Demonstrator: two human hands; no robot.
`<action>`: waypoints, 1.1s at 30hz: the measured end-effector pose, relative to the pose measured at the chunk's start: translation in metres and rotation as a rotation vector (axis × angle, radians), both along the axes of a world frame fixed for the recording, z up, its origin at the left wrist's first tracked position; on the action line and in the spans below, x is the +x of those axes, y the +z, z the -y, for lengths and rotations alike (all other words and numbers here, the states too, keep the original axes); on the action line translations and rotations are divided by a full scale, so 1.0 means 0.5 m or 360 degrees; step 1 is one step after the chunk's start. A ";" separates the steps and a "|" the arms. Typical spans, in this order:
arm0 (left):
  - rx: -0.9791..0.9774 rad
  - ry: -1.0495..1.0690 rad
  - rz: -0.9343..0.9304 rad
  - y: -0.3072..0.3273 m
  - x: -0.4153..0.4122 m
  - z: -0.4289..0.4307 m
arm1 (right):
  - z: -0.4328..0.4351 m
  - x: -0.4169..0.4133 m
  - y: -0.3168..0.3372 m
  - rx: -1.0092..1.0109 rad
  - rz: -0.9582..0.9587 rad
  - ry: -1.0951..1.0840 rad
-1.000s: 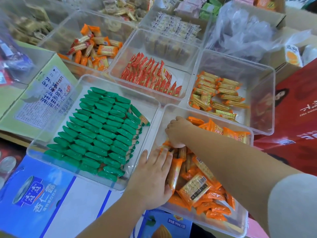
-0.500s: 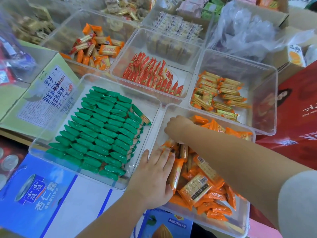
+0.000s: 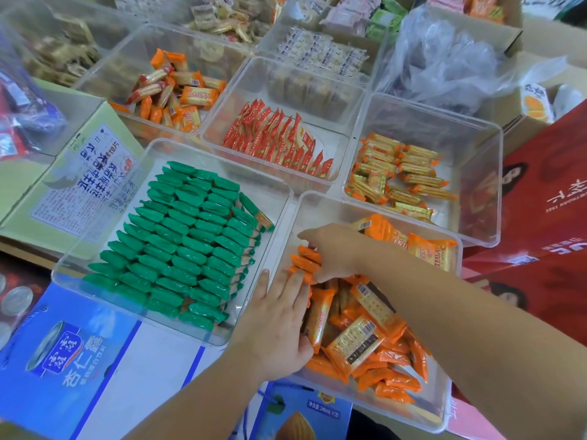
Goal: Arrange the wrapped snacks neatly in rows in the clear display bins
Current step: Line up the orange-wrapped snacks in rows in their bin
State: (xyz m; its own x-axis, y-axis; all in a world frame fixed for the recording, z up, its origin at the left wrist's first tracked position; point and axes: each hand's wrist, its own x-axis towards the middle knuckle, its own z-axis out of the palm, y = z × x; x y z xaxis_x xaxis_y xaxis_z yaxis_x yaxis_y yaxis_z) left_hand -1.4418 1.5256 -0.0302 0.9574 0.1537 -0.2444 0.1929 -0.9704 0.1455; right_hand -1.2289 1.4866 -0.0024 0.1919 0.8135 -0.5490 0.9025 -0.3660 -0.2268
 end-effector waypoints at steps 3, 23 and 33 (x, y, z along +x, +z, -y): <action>0.0055 -0.0024 -0.0045 -0.001 0.002 0.001 | 0.018 -0.002 0.003 -0.0077 0.0467 0.0152; 0.0047 -0.0018 -0.0038 -0.015 0.000 0.000 | 0.128 0.022 0.032 0.0255 0.0793 -0.0280; 0.0030 -0.0009 -0.0014 -0.007 0.001 0.001 | 0.065 0.038 0.042 0.0084 0.0573 0.0002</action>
State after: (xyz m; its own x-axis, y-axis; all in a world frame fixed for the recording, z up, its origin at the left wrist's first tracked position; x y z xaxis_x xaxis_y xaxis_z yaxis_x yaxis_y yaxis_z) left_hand -1.4411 1.5253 -0.0338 0.9561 0.1527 -0.2500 0.1883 -0.9741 0.1255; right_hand -1.2099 1.4542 0.0184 0.3643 0.8394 -0.4034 0.9284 -0.3611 0.0871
